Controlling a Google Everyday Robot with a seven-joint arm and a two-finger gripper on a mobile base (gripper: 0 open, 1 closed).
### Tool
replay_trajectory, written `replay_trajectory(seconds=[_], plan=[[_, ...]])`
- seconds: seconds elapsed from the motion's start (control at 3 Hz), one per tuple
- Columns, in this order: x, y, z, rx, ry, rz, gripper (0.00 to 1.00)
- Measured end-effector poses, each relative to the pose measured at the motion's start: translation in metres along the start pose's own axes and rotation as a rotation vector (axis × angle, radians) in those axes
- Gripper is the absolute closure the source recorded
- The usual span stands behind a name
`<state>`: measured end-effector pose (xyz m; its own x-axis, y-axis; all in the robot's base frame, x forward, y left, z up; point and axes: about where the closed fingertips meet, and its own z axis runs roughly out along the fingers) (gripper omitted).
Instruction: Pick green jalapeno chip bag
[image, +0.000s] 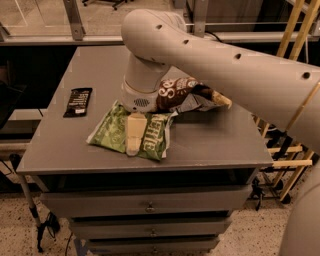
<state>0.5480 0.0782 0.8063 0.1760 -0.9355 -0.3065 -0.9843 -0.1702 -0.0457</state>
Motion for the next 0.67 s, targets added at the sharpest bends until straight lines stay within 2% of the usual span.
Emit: replay_trajectory(seconds=[0.67], plan=[[-0.0021, -0.0009, -0.0101, 0.004, -0.003, 0.001, 0.7]])
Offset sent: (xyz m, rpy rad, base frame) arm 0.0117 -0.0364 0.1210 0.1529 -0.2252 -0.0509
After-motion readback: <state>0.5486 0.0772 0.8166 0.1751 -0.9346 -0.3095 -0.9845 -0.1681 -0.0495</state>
